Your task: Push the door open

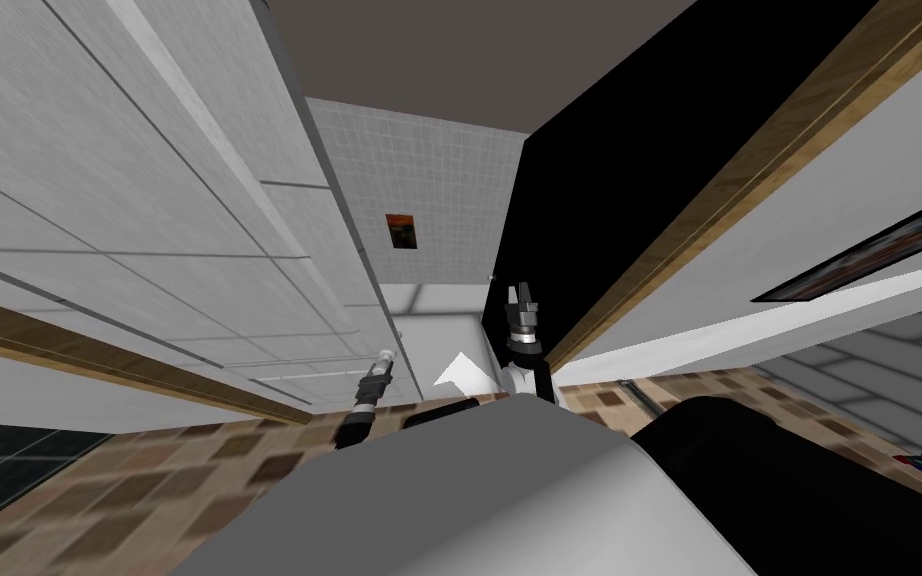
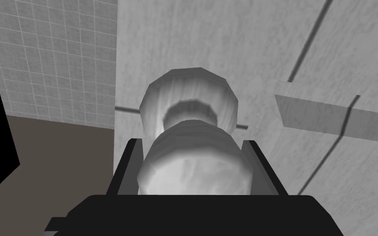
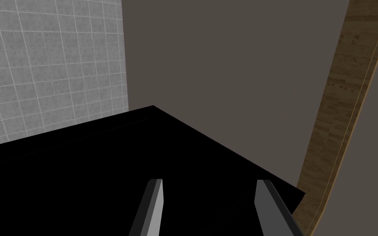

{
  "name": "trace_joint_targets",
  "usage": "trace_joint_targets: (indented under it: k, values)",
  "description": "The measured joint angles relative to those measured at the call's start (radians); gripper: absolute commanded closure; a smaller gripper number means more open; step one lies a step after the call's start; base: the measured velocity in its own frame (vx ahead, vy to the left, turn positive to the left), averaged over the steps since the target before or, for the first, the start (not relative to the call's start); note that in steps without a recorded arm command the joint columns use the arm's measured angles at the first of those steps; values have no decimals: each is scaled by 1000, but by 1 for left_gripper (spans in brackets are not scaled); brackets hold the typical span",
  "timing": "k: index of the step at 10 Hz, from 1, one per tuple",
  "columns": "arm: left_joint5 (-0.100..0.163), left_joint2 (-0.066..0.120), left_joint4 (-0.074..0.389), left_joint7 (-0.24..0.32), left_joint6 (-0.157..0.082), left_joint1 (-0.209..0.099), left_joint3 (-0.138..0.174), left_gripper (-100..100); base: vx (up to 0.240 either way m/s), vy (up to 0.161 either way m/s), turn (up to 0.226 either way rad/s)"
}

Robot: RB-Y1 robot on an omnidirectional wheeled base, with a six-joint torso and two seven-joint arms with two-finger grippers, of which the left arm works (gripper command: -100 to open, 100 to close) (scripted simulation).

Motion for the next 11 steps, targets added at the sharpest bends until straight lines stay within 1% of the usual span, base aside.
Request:
trace_joint_targets:
  k: [3, 5, 7, 9, 11]
  values:
    - [27, -2, 16, 80, -5, -12, 1, 100, 33, -2, -18]
    - [38, 0, 9, 129, -1, -12, -2, 100, 32, 1, -19]
    - [60, -1, 18, 189, -3, -20, -2, 100, 40, -1, -17]
    - [77, -2, 52, 231, -22, -40, 4, 100, 30, -7, -11]
    - [90, -1, 35, 280, -10, -35, 1, 100, 34, 2, -17]
